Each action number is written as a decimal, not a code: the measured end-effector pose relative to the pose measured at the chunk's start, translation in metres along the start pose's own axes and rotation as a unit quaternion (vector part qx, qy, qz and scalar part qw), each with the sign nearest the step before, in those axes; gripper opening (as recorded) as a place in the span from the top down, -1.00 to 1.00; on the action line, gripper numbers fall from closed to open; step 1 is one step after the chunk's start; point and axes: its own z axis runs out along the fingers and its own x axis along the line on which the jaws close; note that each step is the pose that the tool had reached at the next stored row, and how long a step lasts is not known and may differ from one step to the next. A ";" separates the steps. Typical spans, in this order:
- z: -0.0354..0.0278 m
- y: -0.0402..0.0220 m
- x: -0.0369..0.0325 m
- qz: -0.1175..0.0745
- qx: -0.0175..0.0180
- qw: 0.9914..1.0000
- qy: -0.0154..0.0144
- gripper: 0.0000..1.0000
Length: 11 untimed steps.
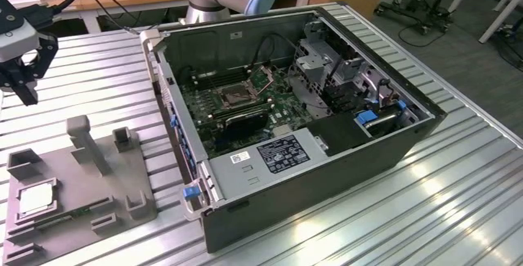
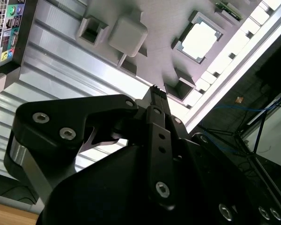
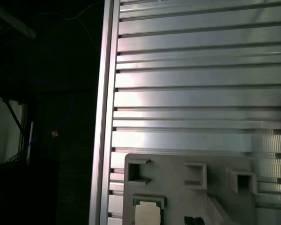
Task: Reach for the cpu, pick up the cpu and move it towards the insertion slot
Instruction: 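Reach for the cpu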
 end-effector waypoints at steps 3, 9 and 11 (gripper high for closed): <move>0.0000 0.0000 0.0028 0.000 0.000 1.000 0.000 0.80; 0.0000 0.0000 0.0039 0.000 0.000 1.000 0.000 0.80; 0.0000 0.0000 0.0040 0.000 0.000 1.000 0.000 0.80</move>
